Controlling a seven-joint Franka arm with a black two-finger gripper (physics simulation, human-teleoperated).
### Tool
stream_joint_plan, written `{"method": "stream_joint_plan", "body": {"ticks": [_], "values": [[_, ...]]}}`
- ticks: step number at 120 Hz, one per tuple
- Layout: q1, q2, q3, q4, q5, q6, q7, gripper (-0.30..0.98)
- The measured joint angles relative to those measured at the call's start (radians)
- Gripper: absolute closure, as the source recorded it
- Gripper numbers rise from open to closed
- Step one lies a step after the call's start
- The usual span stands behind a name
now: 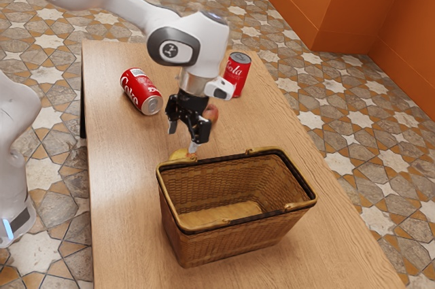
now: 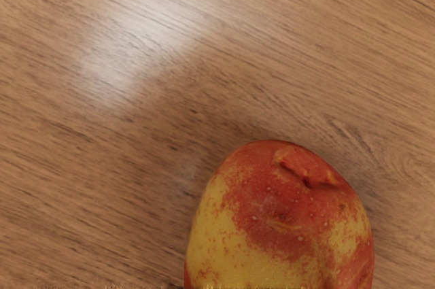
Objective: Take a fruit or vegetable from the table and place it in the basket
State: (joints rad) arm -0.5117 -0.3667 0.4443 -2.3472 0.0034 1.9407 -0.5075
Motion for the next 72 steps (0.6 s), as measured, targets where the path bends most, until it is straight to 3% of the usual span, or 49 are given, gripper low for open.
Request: {"method": "stream_joint_plan", "body": {"ticks": [26, 72], "values": [[-0.039, -0.001, -0.002, -0.022, -0.003, 0.017, -0.074, 0.0], [-0.087, 0.074, -0.002, -0.023, 0.08, 0.1, -0.142, 0.01]]}}
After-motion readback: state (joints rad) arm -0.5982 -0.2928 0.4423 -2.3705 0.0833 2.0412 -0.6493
